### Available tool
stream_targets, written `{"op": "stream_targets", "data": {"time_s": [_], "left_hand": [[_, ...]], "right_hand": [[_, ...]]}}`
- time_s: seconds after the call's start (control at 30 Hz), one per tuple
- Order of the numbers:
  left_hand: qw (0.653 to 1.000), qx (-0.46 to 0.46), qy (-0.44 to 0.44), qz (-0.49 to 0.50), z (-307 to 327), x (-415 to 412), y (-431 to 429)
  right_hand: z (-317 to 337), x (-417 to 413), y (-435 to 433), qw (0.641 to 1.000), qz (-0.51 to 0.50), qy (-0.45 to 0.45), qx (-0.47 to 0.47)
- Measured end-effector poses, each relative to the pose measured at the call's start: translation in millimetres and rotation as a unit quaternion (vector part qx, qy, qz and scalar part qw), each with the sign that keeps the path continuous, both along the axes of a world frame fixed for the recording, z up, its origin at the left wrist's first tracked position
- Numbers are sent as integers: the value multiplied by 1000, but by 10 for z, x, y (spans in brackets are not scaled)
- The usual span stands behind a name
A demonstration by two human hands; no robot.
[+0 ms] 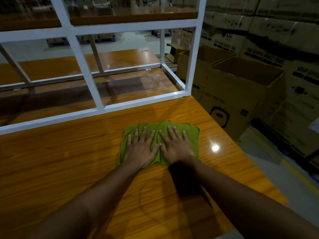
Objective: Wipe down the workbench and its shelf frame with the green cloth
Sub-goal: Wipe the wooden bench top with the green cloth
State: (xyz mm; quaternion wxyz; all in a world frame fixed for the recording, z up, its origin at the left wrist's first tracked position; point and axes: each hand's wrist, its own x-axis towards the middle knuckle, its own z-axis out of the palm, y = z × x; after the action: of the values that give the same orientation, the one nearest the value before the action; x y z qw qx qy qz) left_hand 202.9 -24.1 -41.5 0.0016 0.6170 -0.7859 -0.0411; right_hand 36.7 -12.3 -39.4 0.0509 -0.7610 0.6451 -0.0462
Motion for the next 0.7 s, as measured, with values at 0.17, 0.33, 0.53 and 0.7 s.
{"op": "stream_targets", "data": {"time_s": [0.17,0.33,0.53,0.7], "left_hand": [[1000,-4,-5,-28,39,-483,-282],[1000,-3,-3,-30,30,-567,-576],[999,-11,-6,-39,0,-313,-532],[1000,-13,-4,-13,18,362,-73]], "right_hand": [[52,-517,-178,1000,-14,10,12],[70,-588,-505,999,-43,18,9],[75,-390,-405,999,-47,22,16],[55,187,11,1000,-4,13,-2]]}}
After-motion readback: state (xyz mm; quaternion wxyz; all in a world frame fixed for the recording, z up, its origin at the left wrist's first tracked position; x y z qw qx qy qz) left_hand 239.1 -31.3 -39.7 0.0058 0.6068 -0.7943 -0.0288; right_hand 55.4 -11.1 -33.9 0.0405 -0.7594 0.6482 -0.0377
